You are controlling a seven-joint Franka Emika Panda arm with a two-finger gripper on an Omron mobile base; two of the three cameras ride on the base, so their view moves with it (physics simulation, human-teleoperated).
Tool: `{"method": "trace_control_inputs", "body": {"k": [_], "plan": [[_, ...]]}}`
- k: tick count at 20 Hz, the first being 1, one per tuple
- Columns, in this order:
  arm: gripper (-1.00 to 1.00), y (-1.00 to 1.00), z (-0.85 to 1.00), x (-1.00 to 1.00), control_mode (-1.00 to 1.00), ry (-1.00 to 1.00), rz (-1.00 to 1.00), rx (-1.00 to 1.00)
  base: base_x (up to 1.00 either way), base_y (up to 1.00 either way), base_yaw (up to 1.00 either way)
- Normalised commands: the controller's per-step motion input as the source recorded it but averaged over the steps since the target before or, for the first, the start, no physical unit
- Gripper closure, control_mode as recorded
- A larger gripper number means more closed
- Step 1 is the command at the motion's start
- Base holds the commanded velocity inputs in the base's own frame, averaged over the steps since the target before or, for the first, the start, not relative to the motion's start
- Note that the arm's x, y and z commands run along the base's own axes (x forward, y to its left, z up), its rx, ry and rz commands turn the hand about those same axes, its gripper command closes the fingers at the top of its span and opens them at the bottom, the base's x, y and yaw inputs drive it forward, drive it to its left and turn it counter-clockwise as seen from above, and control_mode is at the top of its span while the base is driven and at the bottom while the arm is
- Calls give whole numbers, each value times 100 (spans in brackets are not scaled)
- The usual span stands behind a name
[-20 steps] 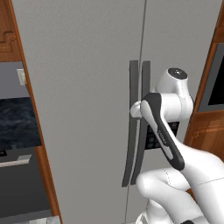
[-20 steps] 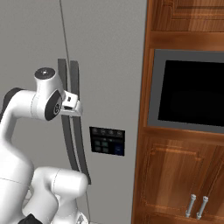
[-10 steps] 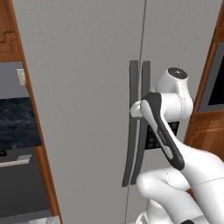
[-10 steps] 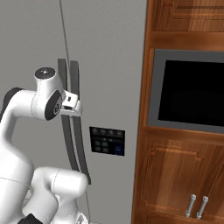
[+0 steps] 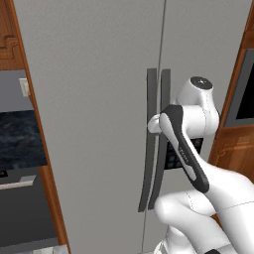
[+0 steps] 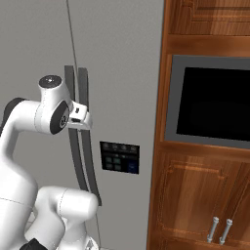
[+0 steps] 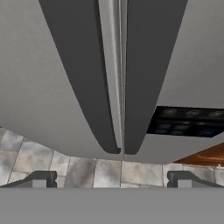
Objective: Take the lemon wedge from the fridge and place it on the plate with fish on the dining counter.
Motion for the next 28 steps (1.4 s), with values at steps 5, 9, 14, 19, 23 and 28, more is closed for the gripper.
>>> {"method": "trace_control_inputs", "body": {"k": [5,9,14,19,23,28], "plan": [[-100,0,-1,-5,100,0,0,0,-26,0,0],[-100,0,0,0,100,0,0,0,-65,0,0],[-100,0,0,0,100,0,0,0,-63,0,0],[-100,0,0,0,100,0,0,0,-45,0,0],[-100,0,0,0,100,0,0,0,-18,0,0],[-100,0,0,0,100,0,0,0,-13,0,0]]}}
